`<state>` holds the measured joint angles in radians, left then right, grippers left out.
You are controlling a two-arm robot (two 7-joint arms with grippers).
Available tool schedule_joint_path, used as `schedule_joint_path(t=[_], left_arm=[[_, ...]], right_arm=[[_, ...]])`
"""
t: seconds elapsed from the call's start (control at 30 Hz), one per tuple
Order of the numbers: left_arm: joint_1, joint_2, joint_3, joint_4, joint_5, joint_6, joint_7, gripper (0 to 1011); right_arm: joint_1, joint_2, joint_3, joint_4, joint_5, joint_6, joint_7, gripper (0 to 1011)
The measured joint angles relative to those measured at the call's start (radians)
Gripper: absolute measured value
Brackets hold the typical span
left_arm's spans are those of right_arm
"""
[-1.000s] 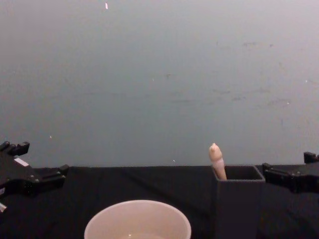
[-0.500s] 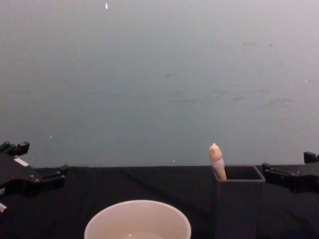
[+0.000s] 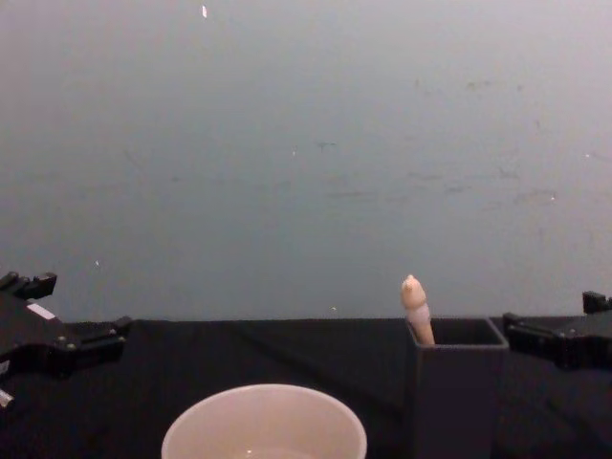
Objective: Pick up the stirring spoon with one hand, stir inside the cup, then place it back in its original position.
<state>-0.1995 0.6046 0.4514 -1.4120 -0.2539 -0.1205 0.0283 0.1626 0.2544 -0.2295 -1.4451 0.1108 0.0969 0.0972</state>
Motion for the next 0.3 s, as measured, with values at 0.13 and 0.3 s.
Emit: schedule_joint_path(t=[0.13, 0.3], left_arm=[[0.000, 0.000, 0.000, 0.000, 0.000, 0.000, 0.000, 1001], [0.000, 0.000, 0.000, 0.000, 0.000, 0.000, 0.000, 1001]], right_arm=[[0.000, 0.000, 0.000, 0.000, 0.000, 0.000, 0.000, 1002], [0.000, 0.000, 0.000, 0.000, 0.000, 0.000, 0.000, 1002]])
